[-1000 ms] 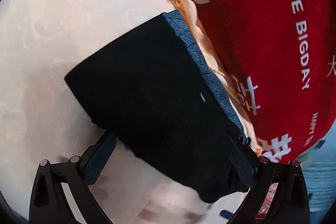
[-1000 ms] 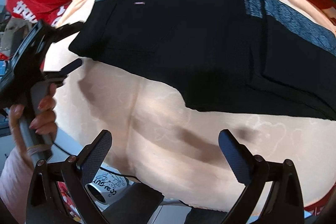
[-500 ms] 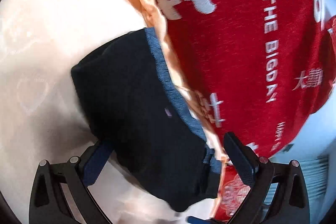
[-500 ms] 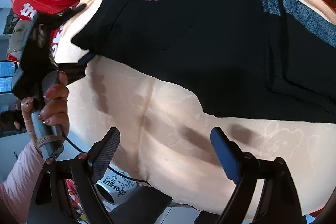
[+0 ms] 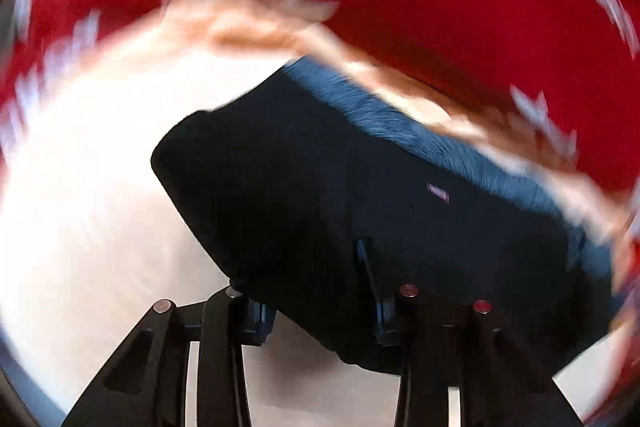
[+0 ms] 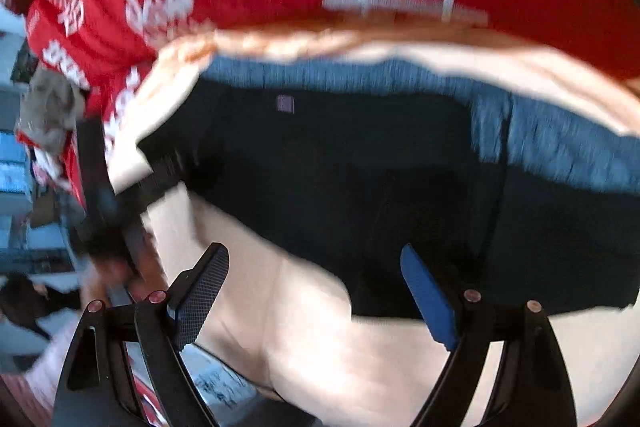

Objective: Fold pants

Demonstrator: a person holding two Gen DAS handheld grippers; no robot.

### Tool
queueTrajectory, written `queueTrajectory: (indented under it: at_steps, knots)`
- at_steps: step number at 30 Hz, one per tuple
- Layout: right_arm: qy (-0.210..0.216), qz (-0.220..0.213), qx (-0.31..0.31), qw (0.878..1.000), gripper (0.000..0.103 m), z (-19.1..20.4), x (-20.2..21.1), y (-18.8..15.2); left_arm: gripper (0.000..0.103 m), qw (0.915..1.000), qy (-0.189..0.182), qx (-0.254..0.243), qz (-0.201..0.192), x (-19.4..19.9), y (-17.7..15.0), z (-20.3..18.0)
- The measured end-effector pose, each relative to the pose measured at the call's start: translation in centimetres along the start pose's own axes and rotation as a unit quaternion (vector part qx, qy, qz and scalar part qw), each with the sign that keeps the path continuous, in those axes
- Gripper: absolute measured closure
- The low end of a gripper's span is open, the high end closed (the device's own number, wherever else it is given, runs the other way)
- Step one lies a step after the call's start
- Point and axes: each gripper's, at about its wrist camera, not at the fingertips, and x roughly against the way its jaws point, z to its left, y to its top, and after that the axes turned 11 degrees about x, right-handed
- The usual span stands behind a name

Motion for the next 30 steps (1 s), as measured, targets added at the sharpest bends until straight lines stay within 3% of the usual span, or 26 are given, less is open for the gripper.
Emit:
queueTrajectory:
  at_steps: [3,5,7,11,16,20,21,22,23,30]
  knots:
    - [0.017,-0.011,0.001,1.000,0.013,0.1,1.2,3.6,0.066,0.9885,0.054,-0.129,-0.058,1.1,-2.4,-4.0]
    - [0.039,-0.006,0.015,0.999,0.013,1.2,1.2,6.1,0.065,0.9783,0.070,-0.180,-0.076,1.3,-3.6,-5.6]
    - [0.067,0.025,0.034,0.997,0.013,2.6,0.2,8.7,0.065,0.9728,0.080,-0.201,-0.082,1.2,-4.1,-6.2]
    - [0.073,0.072,0.105,0.989,0.013,7.6,-3.0,12.4,0.065,0.9690,0.087,-0.216,-0.084,1.2,-4.4,-6.2]
    - [0.044,0.157,0.181,0.970,0.013,13.3,-8.4,14.1,0.065,0.9618,0.096,-0.238,-0.096,1.4,-5.4,-5.6]
    - [0.023,0.222,0.186,0.957,0.015,14.0,-12.3,14.2,0.065,0.9635,0.089,-0.234,-0.096,1.6,-5.5,-5.9]
    - [0.028,0.230,0.179,0.956,0.022,13.7,-12.8,14.2,0.065,0.9643,0.087,-0.234,-0.090,1.5,-5.4,-5.8]
    - [0.033,0.236,0.166,0.957,0.061,13.1,-13.2,14.0,0.065,0.9648,0.085,-0.234,-0.085,1.5,-5.4,-5.9]
    - [0.041,0.238,0.143,0.960,0.083,12.2,-13.4,13.8,0.065,0.9637,0.082,-0.238,-0.088,1.7,-5.5,-6.1]
    - [0.079,0.139,0.136,0.978,0.086,9.1,-6.3,11.6,0.065,0.9570,0.045,-0.263,-0.113,6.8,-5.7,-9.1]
